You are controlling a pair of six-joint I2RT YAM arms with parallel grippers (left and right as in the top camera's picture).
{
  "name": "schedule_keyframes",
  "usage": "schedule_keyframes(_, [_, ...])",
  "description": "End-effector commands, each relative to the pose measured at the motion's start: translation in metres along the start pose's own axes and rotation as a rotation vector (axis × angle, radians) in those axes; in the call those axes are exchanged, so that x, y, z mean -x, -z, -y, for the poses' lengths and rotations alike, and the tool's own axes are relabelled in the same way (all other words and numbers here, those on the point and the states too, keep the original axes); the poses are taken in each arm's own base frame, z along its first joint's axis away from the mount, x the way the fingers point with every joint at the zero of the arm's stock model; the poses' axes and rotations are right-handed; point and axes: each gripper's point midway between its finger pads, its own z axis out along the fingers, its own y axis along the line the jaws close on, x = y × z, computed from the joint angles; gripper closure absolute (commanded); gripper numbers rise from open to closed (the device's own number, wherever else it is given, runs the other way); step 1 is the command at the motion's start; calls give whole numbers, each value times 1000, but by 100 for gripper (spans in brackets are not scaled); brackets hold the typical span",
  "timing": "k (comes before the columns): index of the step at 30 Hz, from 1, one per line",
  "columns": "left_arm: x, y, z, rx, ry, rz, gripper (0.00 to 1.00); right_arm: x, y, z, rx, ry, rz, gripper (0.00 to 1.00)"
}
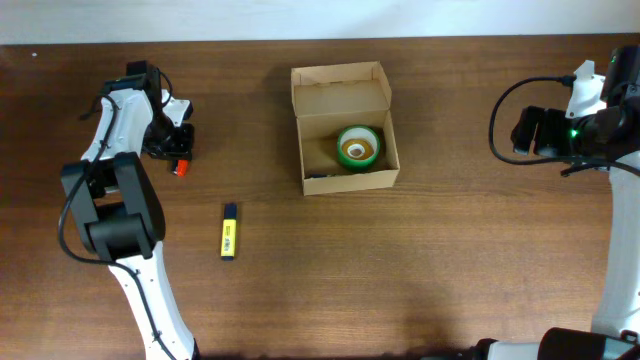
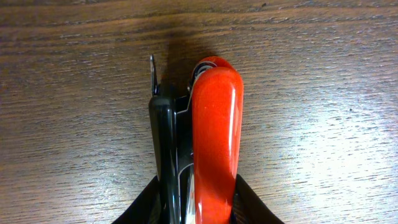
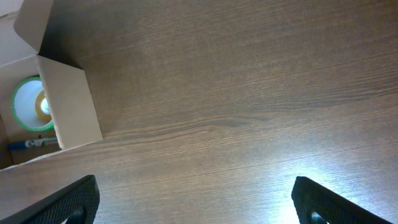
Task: Pack container
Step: 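Grasp the red stapler with the left gripper and lift it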
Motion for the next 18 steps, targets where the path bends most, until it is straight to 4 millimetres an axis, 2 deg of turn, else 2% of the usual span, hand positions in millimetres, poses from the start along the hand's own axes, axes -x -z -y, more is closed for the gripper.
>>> schedule_keyframes(1, [-4, -17, 5, -27, 6, -35, 98, 0, -3, -1, 15, -15, -5, 0])
schedule_keyframes(3, [1, -12, 11, -25, -15, -27, 98, 0, -3, -1, 15, -14, -6, 0])
schedule_keyframes(6, [20, 15, 18, -7, -68, 14, 98, 0, -3, -1, 15, -14, -6, 0])
schedule_keyframes(10, [58, 93, 30, 32, -181, 158, 98, 0, -3, -1, 14, -15, -6, 0])
schedule_keyframes(13, [67, 142, 49, 43, -281, 241, 99, -1, -3, -1, 14, -14, -6, 0])
schedule_keyframes(15, [68, 178, 70, 63, -379, 300, 99, 0, -3, -1, 14, -14, -5, 0])
schedule_keyframes(16, [68, 200, 87, 75, -439, 343, 99, 0, -3, -1, 14, -14, -5, 0])
schedule_keyframes(18, [62, 231, 120, 87, -557, 393, 99, 0, -3, 0, 14, -14, -5, 0])
